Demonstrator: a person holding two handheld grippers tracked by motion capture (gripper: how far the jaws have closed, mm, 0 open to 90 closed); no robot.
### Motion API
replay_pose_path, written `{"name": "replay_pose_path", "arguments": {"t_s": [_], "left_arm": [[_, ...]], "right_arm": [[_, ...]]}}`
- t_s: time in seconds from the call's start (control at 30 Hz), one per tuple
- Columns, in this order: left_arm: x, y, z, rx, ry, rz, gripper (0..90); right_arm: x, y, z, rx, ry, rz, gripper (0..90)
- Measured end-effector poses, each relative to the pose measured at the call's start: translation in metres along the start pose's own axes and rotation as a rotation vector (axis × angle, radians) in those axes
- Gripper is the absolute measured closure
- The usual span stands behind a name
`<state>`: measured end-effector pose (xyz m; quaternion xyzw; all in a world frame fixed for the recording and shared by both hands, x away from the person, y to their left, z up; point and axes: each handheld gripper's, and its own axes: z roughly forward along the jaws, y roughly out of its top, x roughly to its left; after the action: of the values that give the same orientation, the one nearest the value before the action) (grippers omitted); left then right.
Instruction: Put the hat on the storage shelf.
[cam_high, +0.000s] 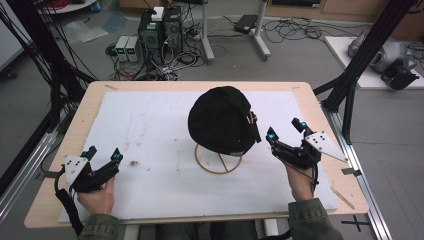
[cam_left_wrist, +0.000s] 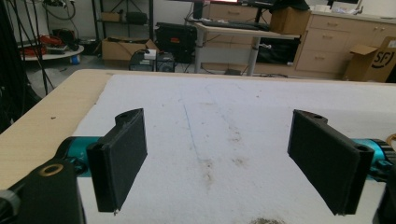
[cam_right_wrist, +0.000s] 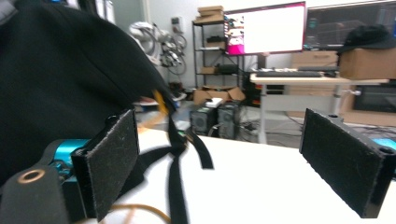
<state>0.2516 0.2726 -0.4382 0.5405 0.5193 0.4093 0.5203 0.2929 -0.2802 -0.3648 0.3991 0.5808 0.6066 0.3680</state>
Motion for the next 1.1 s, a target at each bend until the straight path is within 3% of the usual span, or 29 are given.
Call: {"name": "replay_pose_path", "arguments": {"t_s": [0.27, 0.63, 0.83, 1.1], "left_arm": [[-0.001, 0.000, 0.002, 0.001, -0.004, -0.002, 19.9], [-0.001, 0.000, 0.002, 0.003, 0.001, 0.001, 19.9], [-0.001, -0.001, 0.003, 0.001, 0.003, -0.004, 19.9], [0.000, -0.001, 0.003, 0.002, 0.002, -0.006, 19.9]], "right_arm": [[-0.016, -0.026, 0.000, 0.053, -0.059, -0.012, 11.3], [-0.022, -0.046, -0.005, 0.086, -0.158, -0.043, 11.2], [-0.024, -0.055, -0.006, 0.100, -0.187, -0.041, 11.2], [-0.026, -0.055, -0.007, 0.089, -0.191, -0.023, 11.3]]}}
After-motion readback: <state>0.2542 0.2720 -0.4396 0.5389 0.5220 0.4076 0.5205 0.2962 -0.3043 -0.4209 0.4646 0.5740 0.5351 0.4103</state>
